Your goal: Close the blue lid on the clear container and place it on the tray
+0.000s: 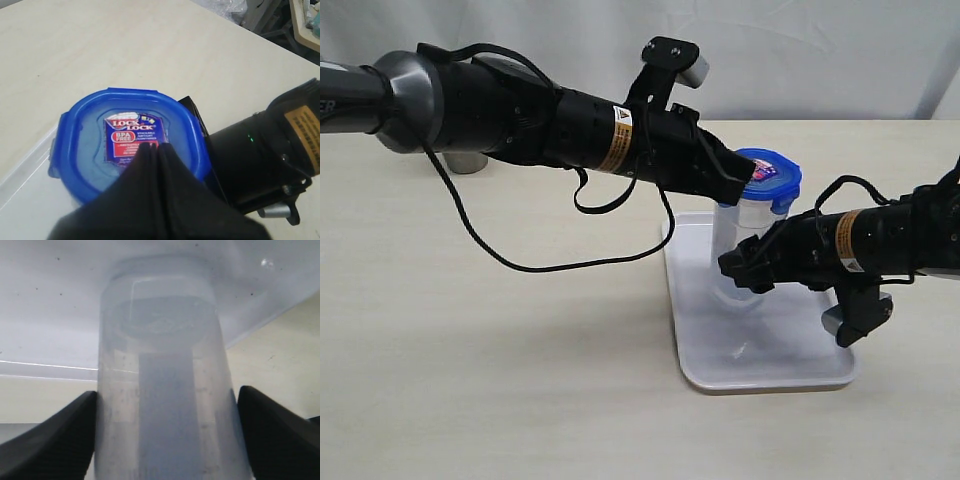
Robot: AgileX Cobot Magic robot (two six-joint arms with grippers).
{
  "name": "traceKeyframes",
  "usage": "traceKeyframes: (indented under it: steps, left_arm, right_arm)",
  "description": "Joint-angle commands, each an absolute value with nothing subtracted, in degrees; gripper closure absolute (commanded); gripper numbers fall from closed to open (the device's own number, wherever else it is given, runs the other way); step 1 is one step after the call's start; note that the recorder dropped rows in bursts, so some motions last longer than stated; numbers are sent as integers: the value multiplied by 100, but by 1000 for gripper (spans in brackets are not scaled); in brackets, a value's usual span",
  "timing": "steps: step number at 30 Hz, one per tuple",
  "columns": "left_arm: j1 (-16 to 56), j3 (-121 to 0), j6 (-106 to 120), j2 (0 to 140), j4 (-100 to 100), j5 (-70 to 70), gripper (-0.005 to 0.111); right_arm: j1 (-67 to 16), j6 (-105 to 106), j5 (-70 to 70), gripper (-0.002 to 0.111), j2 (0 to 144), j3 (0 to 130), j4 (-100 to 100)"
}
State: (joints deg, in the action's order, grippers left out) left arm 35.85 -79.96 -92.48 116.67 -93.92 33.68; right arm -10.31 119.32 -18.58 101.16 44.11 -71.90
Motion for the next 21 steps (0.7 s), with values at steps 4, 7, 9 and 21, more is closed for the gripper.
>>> traceKeyframes:
  steps: [4, 7, 9, 21]
  left_arm:
    - [3604, -7736, -9257, 11951, -9995, 3597, 107]
    - [3604, -7736, -9257, 11951, -9995, 3597, 107]
    - [3604, -7736, -9257, 11951, -9995, 3597, 107]
    - [3604, -7736, -9257, 11951, -9995, 3563, 107]
  right_arm:
    - [-1010, 12124, -2084, 104, 9949, 4531, -6829]
    - [-1010, 12124, -2084, 104, 9949, 4531, -6829]
    - [-1010, 12124, -2084, 104, 9949, 4531, -6829]
    - [-1010, 12113, -2033, 104, 9949, 4531, -6534]
